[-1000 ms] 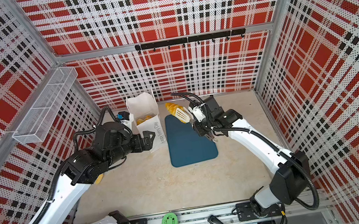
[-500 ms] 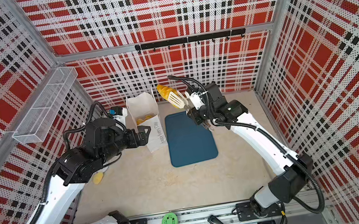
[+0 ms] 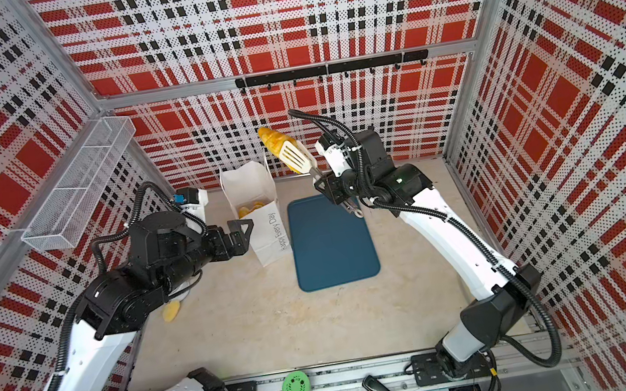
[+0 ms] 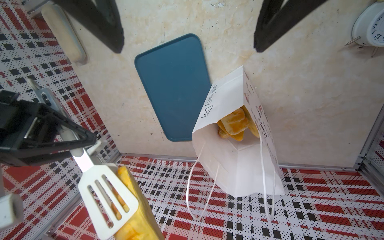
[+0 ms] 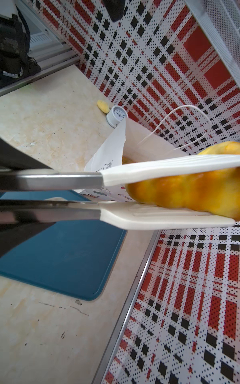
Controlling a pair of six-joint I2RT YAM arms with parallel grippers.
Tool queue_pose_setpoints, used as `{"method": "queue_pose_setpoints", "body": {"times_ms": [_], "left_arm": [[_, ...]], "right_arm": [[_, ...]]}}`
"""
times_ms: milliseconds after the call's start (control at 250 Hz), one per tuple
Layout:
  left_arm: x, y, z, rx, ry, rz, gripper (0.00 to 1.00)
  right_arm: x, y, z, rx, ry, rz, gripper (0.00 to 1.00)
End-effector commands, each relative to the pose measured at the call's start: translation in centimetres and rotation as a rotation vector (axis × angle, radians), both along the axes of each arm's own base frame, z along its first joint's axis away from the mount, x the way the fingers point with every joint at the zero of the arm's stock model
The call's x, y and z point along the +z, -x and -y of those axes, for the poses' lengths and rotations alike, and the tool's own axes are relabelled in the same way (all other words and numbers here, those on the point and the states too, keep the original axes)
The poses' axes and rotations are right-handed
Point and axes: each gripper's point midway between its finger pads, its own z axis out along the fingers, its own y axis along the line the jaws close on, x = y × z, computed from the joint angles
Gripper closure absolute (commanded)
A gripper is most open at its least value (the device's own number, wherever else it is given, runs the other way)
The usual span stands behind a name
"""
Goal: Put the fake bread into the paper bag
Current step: 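Lower the croissant into the bag opening and open the tongs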
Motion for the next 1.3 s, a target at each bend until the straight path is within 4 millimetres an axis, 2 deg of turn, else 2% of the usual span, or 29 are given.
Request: {"method": "queue_pose_setpoints", "body": {"times_ms": [0,260,692,1297], "left_arm": [[0.4,-0.3,-0.9,0.047,0.018,0.032,0.01],[0.0,-0.1,-2.2,0.103,0.02,0.036,0.01],[-1.3,0.3,-4.4,0.178,0.022,0.013,0.01],[-2.9,0.7,-4.7,0.185,0.021,-0.027,0.01]], "right_arm": [[4.1,0.0,-2.3,0.063,-0.104,0.103,0.67],[4.8,0.5,-5.2,0.114,-0.145,0.093,0.67],[3.6,1.4,-8.8,0.171,-0.175,0.031,0.68],[-0.8,-1.1,-10.0,0.116,-0.114,-0.066,0.68]]}}
